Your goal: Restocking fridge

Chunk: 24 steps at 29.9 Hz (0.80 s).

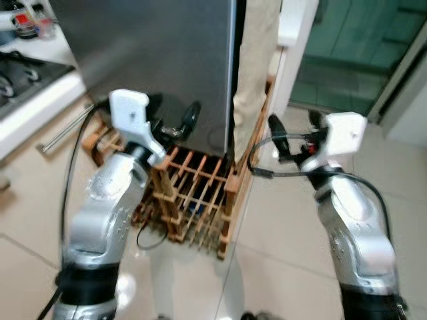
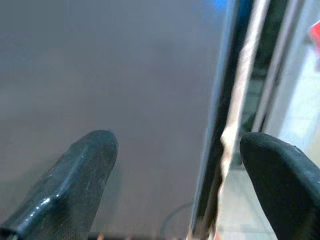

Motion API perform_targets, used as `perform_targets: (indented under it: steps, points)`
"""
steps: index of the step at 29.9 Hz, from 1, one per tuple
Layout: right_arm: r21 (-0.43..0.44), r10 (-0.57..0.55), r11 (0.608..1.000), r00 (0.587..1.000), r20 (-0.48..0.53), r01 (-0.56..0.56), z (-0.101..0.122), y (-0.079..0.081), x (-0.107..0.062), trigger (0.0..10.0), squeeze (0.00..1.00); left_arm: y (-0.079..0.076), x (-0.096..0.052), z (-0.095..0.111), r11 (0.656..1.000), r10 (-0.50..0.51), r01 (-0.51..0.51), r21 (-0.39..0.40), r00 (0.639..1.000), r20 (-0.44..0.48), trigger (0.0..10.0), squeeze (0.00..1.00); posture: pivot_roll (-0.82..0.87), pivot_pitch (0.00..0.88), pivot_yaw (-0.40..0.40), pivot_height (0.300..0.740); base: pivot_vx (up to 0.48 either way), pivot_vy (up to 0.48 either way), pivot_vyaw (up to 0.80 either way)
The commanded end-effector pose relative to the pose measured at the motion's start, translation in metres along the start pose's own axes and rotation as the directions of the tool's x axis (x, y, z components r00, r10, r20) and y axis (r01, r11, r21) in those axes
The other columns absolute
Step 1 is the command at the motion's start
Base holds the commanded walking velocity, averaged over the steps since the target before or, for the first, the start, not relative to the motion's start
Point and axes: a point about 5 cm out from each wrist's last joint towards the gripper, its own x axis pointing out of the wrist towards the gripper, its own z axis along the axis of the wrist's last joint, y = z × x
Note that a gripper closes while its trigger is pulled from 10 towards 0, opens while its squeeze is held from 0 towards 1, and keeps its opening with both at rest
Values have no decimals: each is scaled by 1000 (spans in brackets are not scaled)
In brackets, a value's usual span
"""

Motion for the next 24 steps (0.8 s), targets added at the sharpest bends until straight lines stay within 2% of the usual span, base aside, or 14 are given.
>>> perform_targets:
  steps: [1, 2, 4, 6, 14, 18, 20, 24]
  points:
    - [27, -26, 999, 999, -33, 27, -3, -2, 5, 10000, 0, -13, 15, -2, 999, -24, 24, 25, 1000, -12, 10000, 0, -93, 0, 1, 727, 0, 0, 0]
    - [29, -25, 999, 999, -37, 26, -4, -1, 8, 10000, 0, -16, 19, -1, 999, -26, 26, 28, 1000, -7, 10000, 0, -92, 0, 0, 727, 0, 0, 0]
    - [14, 14, 1000, 1000, -22, -14, 2, 8, 22, 10000, 0, -24, 39, 0, 998, -46, 46, 35, 999, -17, 10000, 0, -98, 0, 0, 727, 0, 0, 0]
    - [5, 46, 999, 999, -18, -46, 7, 15, 29, 10000, 0, -29, 50, 3, 998, -60, 60, 36, 998, -18, 10000, 0, -103, 0, 5, 727, 0, 0, 0]
    - [-4, 46, 999, 999, 4, -46, 9, 17, 32, 10000, 0, -27, 56, 3, 999, -50, 50, 9, 998, -23, 10000, 0, -113, 0, 21, 727, 0, 0, 0]
    - [0, 26, 1000, 1000, -3, -26, 7, 15, 37, 10000, 0, -32, 65, 0, 999, -51, 50, -10, 998, -32, 10000, 0, -103, 0, 19, 727, 0, 0, 0]
    - [-3, 41, 999, 999, -8, -41, 5, 19, 41, 10000, 0, -40, 76, -2, 998, -57, 57, -13, 998, -36, 10000, 0, -109, 0, 21, 727, 334, 0, 0]
    - [-15, 52, 999, 999, -5, -52, 4, 22, 43, 10000, 0, -42, 78, 4, 997, -75, 75, -9, 997, -4, 10000, 0, -111, 0, 26, 727, 460, 0, 0]
